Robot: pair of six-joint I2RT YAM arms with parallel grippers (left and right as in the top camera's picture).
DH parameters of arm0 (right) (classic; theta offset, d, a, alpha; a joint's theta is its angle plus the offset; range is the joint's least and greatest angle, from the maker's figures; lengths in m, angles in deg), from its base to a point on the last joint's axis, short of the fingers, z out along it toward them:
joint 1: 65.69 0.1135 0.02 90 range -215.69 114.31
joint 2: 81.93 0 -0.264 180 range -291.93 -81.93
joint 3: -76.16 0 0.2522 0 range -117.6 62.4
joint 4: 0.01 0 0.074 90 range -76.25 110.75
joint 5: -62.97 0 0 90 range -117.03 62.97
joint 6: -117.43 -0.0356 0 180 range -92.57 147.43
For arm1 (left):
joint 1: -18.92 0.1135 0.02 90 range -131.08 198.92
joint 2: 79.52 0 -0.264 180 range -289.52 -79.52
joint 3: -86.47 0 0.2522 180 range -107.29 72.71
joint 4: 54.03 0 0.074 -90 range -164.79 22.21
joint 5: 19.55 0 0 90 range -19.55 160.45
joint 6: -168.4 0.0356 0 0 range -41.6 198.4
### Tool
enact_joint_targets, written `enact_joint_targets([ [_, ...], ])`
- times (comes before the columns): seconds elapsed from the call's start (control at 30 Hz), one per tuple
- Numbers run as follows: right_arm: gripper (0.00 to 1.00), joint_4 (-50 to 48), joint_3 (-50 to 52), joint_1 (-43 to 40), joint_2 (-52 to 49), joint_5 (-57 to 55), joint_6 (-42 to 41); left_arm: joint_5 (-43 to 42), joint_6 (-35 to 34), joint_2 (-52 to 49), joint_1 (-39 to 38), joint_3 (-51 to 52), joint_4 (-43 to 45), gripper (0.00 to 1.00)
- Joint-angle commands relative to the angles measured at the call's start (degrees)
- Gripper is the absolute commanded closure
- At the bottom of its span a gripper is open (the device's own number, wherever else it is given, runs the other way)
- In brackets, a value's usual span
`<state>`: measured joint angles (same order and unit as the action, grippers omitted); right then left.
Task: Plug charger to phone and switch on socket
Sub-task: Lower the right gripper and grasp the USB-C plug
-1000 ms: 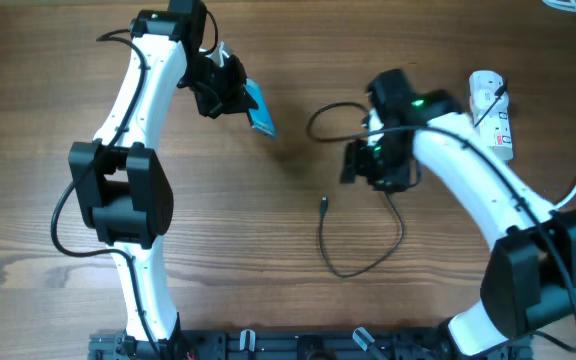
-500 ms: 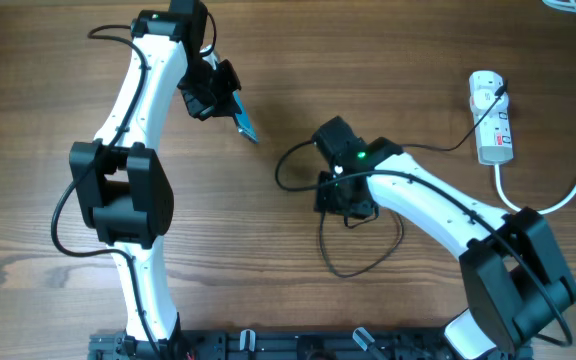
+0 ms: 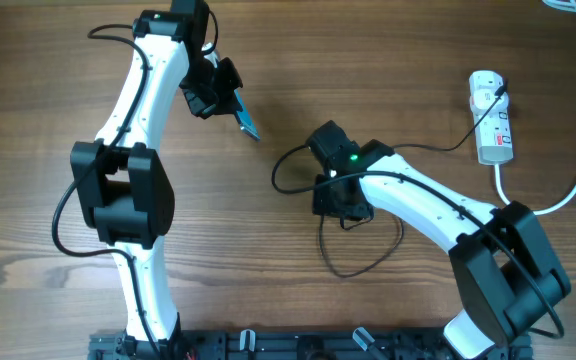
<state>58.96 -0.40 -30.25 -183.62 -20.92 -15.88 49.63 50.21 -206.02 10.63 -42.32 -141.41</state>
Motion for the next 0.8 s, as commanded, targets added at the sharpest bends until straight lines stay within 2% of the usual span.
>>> enact_joint_targets([
  [0.0,0.53,3.37,-2.34,0.22,-1.53,-1.18,0.09,-0.11,-0.83,1.88,-0.28,-0.79,0.83,0.96],
  [0.13,0.51,8.31,-6.16,0.24,-2.56,-1.44,1.29,-0.11,-0.83,1.88,-0.61,-0.72,1.25,0.96],
  [0.37,0.50,8.92,-6.99,1.77,-6.23,-1.40,1.29,-0.11,-0.83,1.88,-0.90,-0.70,1.66,0.96],
  [0.53,0.47,11.21,-11.15,3.15,-8.24,-2.93,1.20,-0.11,-0.83,1.88,-1.20,-0.70,1.92,0.96],
  [0.77,0.50,11.85,-13.03,4.72,-13.84,-5.46,-1.16,-0.11,-0.81,1.88,-1.25,-0.70,1.18,0.96],
])
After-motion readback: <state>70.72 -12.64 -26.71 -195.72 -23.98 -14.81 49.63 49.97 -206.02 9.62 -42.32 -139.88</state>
